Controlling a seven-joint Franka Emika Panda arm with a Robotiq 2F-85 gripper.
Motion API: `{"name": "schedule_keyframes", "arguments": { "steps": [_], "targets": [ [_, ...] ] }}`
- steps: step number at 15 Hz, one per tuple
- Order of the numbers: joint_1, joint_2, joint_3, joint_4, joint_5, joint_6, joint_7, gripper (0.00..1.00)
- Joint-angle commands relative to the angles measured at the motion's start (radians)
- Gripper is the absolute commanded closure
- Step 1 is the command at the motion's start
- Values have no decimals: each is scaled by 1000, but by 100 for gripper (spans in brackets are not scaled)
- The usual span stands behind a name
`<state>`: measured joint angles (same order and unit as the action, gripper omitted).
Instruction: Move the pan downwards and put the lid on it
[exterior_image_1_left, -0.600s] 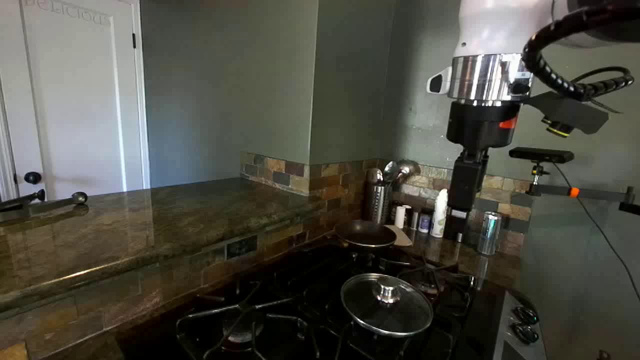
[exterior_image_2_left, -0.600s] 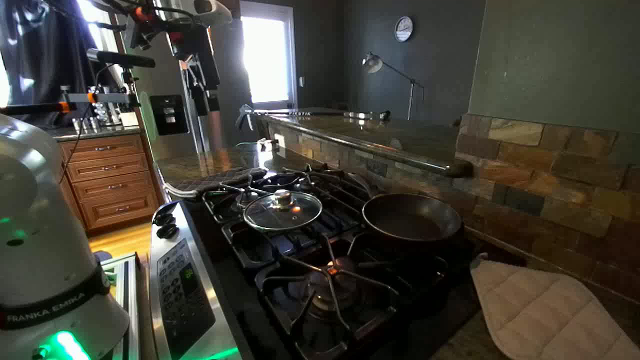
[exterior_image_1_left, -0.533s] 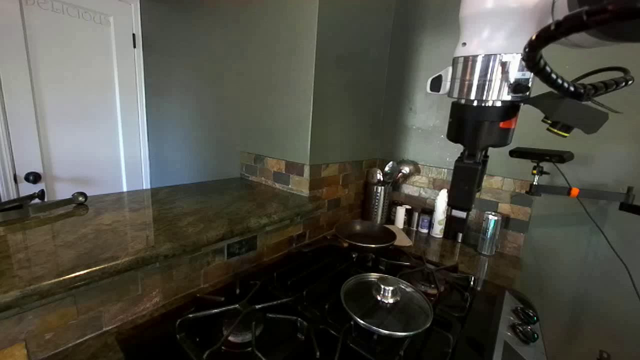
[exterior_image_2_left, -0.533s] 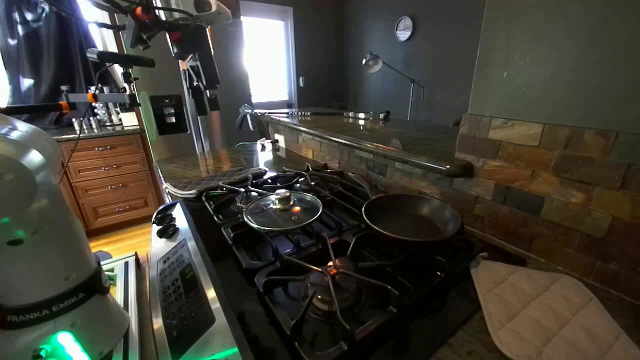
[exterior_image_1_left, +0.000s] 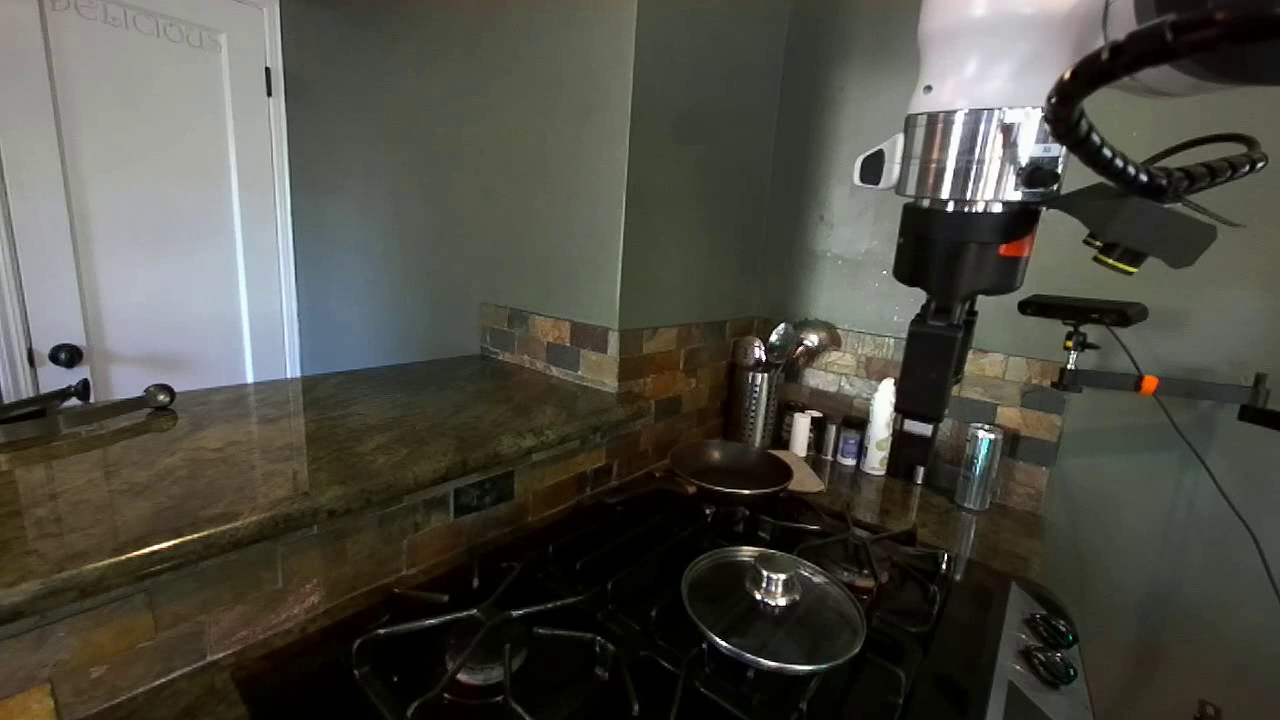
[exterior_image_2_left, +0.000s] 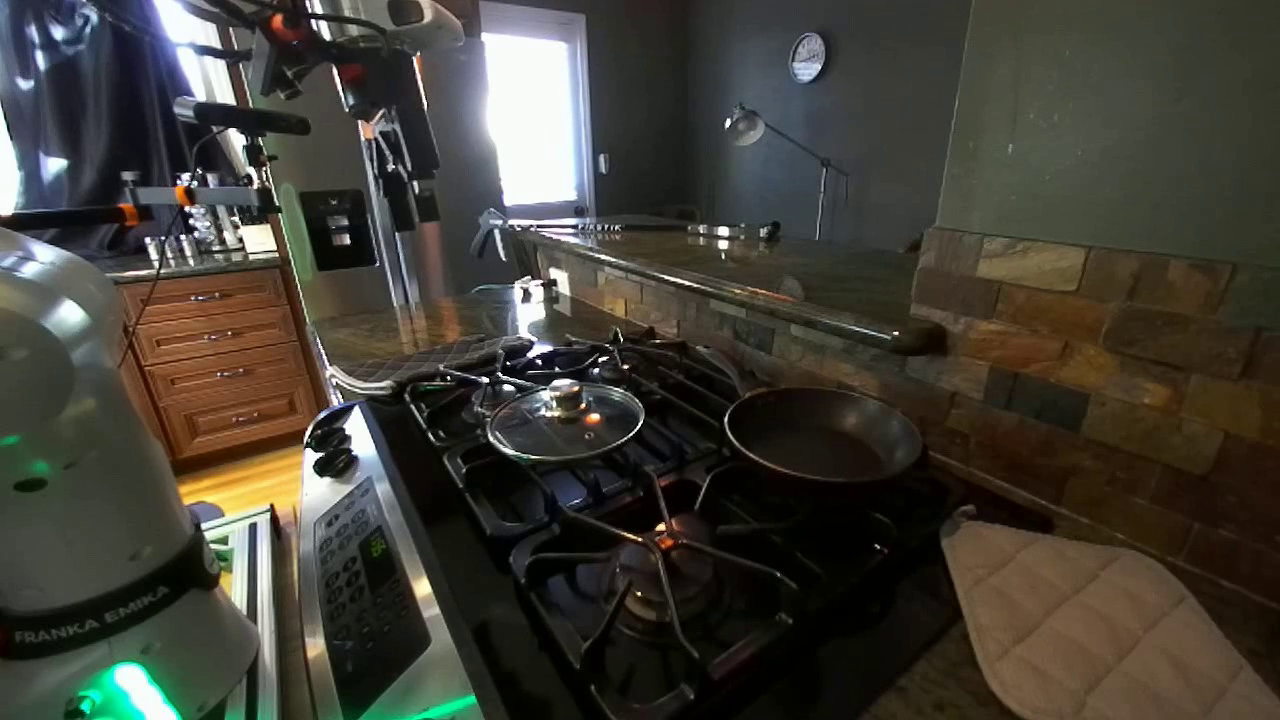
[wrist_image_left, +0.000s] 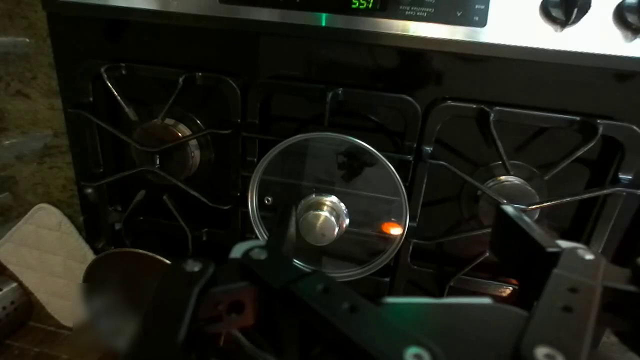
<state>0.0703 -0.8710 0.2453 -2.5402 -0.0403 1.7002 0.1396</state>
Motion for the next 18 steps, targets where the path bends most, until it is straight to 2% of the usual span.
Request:
{"name": "schedule_keyframes", "arguments": {
  "steps": [1,5,10,14,17,18],
  "targets": [
    [-45,54,-6,18,-17,23,106,0],
    [-135,145,-50,29,-17,156,223,0],
    [-183,342,-130,96,-13,391,197,0],
    [-202,526,-150,214,-44,437,208,0],
    [-186,621,-172,302,-37,397,187,0],
    [-179,547,-176,230,-37,432,193,0]
  ]
}}
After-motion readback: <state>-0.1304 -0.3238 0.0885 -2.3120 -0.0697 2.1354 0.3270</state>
